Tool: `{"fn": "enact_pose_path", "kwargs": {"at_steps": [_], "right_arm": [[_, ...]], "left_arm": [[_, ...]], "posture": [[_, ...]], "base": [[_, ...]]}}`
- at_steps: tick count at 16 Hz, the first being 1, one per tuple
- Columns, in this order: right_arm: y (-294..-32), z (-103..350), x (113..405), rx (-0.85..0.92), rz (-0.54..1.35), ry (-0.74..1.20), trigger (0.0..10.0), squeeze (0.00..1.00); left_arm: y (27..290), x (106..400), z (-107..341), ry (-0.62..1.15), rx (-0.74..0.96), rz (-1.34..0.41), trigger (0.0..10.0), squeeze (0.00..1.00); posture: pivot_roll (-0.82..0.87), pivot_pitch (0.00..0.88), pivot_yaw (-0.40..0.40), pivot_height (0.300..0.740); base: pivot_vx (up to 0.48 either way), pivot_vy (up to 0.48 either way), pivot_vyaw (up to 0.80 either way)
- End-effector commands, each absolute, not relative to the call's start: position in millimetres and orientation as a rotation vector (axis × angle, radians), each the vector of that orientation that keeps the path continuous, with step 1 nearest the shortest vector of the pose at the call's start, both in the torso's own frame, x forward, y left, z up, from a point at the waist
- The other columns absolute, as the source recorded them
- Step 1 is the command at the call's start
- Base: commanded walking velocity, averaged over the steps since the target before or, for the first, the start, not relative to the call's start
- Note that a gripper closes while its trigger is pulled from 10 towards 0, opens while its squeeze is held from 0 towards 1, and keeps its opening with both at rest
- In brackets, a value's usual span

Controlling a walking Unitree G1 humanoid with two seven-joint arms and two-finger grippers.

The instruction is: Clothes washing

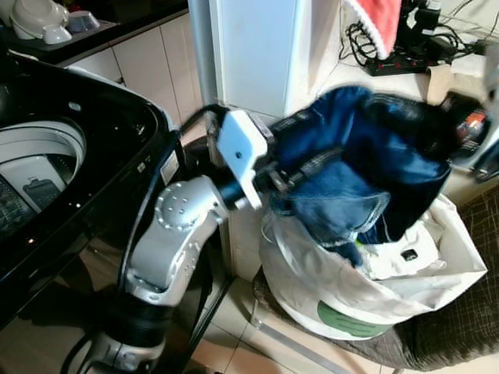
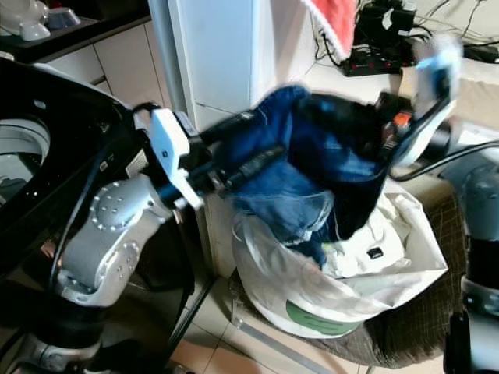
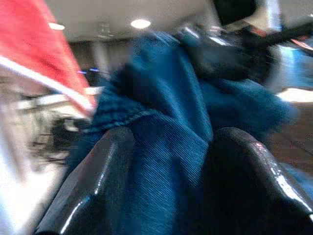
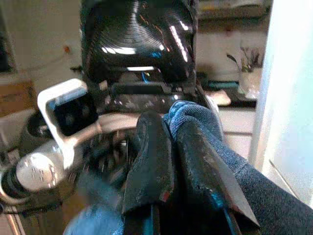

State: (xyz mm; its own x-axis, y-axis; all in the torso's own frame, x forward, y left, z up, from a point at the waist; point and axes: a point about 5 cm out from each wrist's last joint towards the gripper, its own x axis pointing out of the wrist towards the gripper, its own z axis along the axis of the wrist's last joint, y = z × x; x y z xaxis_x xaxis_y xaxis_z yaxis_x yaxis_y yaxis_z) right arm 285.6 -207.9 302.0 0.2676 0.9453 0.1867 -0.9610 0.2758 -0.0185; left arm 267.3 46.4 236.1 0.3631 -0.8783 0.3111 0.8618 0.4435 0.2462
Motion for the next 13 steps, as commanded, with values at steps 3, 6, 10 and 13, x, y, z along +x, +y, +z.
{"fn": "enact_pose_path", "kwargs": {"at_steps": [3, 6, 10, 13], "right_arm": [[-199.6, 316.2, 275.4, 0.118, 1.354, -0.231, 0.0, 0.00], [-197.1, 314.7, 273.7, 0.124, 1.354, -0.215, 0.0, 0.00], [-195.5, 313.6, 272.6, 0.132, 1.348, -0.206, 0.0, 0.00], [-195.3, 312.9, 272.1, 0.134, 1.345, -0.203, 0.0, 0.00]], "left_arm": [[39.7, 262.1, 222.0, -0.363, 0.069, -1.180, 10.0, 0.00], [42.0, 267.0, 223.5, -0.359, 0.041, -1.151, 0.0, 0.00], [46.0, 269.0, 224.5, -0.360, 0.044, -1.139, 0.0, 0.00], [46.3, 269.1, 224.9, -0.361, 0.040, -1.136, 0.0, 0.00]], "posture": [[-0.06, 0.000, 0.015, 0.740], [-0.06, 0.000, 0.016, 0.740], [-0.05, 0.000, 0.019, 0.740], [-0.05, 0.000, 0.019, 0.740]], "base": [[0.000, 0.000, 0.00], [0.000, 0.000, 0.00], [0.000, 0.000, 0.00], [0.000, 0.000, 0.00]]}}
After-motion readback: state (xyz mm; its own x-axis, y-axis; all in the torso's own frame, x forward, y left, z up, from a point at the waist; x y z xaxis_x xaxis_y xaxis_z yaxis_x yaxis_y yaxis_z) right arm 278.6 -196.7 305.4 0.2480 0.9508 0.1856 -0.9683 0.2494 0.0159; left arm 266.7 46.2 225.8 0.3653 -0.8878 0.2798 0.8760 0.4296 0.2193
